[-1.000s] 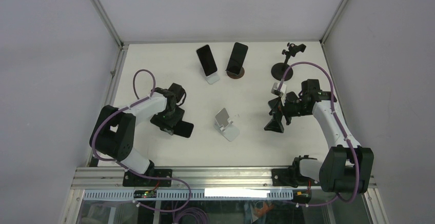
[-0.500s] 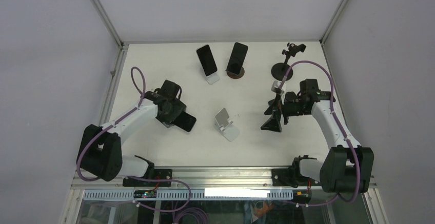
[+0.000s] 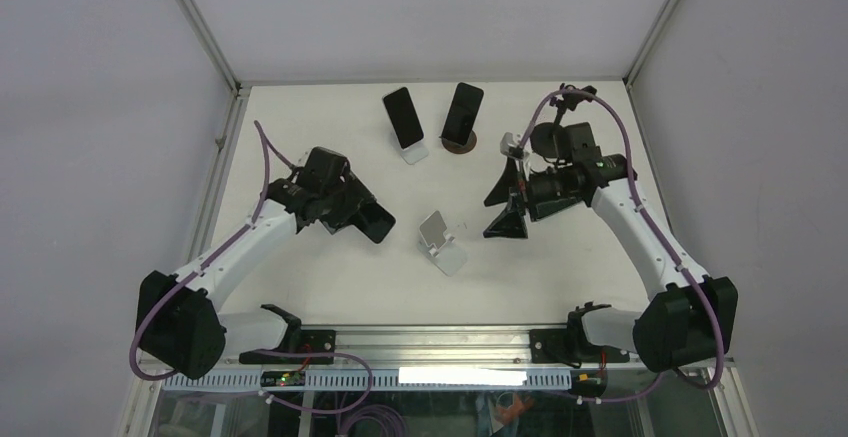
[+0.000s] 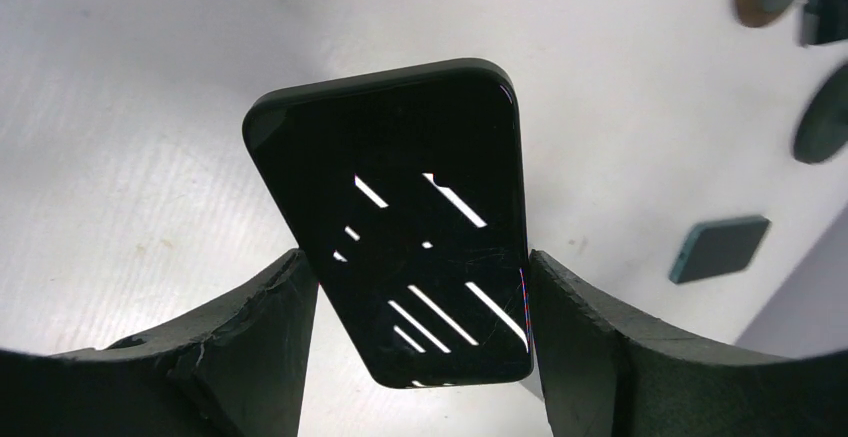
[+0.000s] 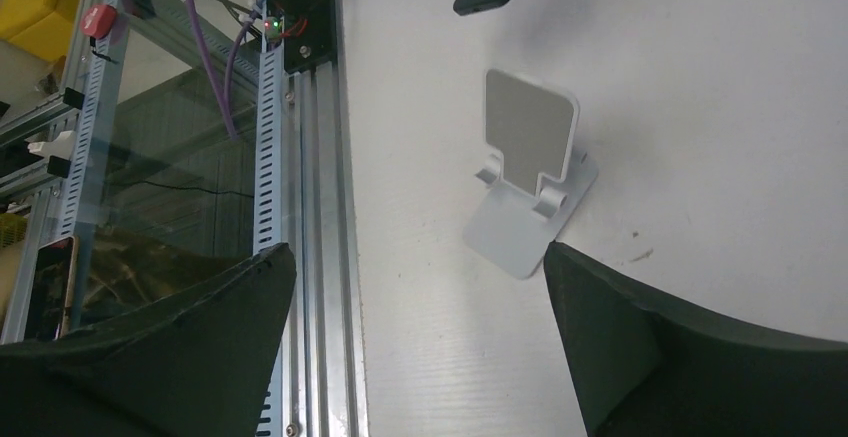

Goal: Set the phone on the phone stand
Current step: Pick up the phone at the center of the board, then place the phone on the phone stand.

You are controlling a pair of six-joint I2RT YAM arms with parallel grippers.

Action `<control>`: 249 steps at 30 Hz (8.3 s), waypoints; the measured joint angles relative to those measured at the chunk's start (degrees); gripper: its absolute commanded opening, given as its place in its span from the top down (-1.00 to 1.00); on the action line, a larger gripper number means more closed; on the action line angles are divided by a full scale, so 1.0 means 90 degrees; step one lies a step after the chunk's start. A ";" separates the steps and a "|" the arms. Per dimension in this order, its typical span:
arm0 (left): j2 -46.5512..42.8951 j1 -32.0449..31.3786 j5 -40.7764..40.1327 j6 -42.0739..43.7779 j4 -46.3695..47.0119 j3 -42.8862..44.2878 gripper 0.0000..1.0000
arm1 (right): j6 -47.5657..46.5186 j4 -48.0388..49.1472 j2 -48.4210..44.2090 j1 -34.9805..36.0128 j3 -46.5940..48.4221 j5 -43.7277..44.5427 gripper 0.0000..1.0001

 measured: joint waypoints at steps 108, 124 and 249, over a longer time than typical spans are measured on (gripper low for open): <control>-0.2069 -0.2839 0.0908 0.3196 0.8480 -0.3269 -0.91 | 0.6093 0.5945 -0.0056 -0.0240 -0.1741 -0.1285 1.00; -0.0355 -0.1625 0.2064 0.1736 1.1096 -0.3519 -0.67 | 0.6030 0.5945 -0.0056 -0.0238 -0.1775 -0.1574 1.00; -0.0840 -0.2965 0.0143 0.4697 0.6715 -0.2501 0.94 | 0.4124 0.4316 -0.0267 -0.1610 -0.1817 -0.1773 -0.98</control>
